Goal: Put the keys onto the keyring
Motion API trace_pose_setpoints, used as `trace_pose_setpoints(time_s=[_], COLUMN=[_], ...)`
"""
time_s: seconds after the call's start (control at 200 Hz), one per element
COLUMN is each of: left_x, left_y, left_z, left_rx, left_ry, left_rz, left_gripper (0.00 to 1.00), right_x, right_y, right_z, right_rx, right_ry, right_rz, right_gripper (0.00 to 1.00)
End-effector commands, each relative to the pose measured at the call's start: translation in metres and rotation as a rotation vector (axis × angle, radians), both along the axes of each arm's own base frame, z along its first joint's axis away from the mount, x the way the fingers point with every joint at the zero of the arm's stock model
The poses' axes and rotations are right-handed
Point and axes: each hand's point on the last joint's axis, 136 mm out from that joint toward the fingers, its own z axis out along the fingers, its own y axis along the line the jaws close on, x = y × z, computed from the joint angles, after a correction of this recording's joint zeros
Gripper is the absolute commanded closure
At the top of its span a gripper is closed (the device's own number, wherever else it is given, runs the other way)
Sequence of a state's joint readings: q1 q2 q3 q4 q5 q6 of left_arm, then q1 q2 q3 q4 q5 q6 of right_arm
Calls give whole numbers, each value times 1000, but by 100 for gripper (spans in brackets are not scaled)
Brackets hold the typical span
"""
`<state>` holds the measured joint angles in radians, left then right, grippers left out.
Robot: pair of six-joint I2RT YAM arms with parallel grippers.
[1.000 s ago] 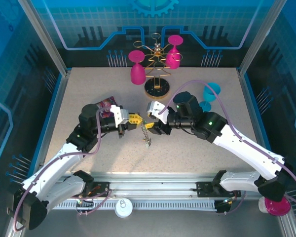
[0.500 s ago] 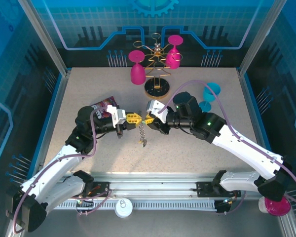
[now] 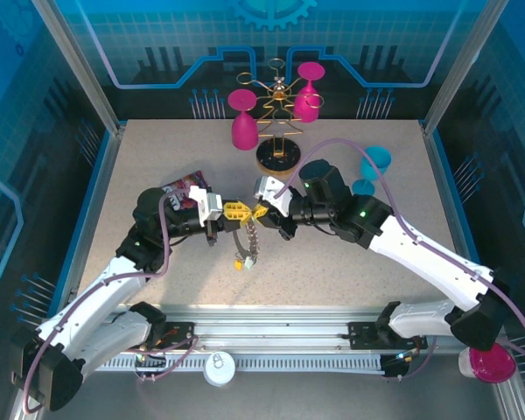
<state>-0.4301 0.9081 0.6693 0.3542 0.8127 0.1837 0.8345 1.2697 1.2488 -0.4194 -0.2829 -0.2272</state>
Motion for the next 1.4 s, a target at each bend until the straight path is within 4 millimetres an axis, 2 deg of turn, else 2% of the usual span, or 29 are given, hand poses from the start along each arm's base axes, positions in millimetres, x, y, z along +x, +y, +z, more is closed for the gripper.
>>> trace_pose_setpoints(time_s=[0.0, 0.09, 0.17, 0.275, 0.4, 0.485, 0.625, 0.821, 1.056, 1.206, 1.396], left_x=[-11, -11, -11, -11, -11, -11, -13, -12, -13, -15, -15], left_y=[-3, -2, -2, -2, -2, -3, -7, -9, -9, -9, -9], left_z=[23, 21, 18, 15, 15, 15, 16, 16, 21, 21, 18], left_rx=[-47, -45, -42, -42, -53, -59, -59, -55, -59, -56, -51], left_ry=[-84, -79, -71, -55, -32, -8, 32, 60, 74, 75, 73], left_rz=[-59, -57, -53, -47, -53, -68, -109, -125, -133, -138, -134], left_gripper=[100, 100, 100, 100, 100, 100, 100, 100, 100, 100, 100], right_x=[-2, 3, 8, 13, 13, 8, -4, -19, -14, -12, -13], right_y=[9, 5, -3, -18, -34, -38, -34, -13, 5, 6, -9], right_z=[7, 8, 12, 19, 21, 13, -3, -1, -16, -17, -14], right_rx=[27, 21, 28, 69, 101, 106, 125, 226, 247, 239, 188], right_ry=[47, 38, 18, 11, 8, 17, 60, 112, 128, 121, 85], right_rz=[31, -5, -51, -109, -154, -154, -110, -13, 0, 1, -30], right_gripper=[98, 86, 72, 61, 52, 49, 48, 46, 46, 61, 81])
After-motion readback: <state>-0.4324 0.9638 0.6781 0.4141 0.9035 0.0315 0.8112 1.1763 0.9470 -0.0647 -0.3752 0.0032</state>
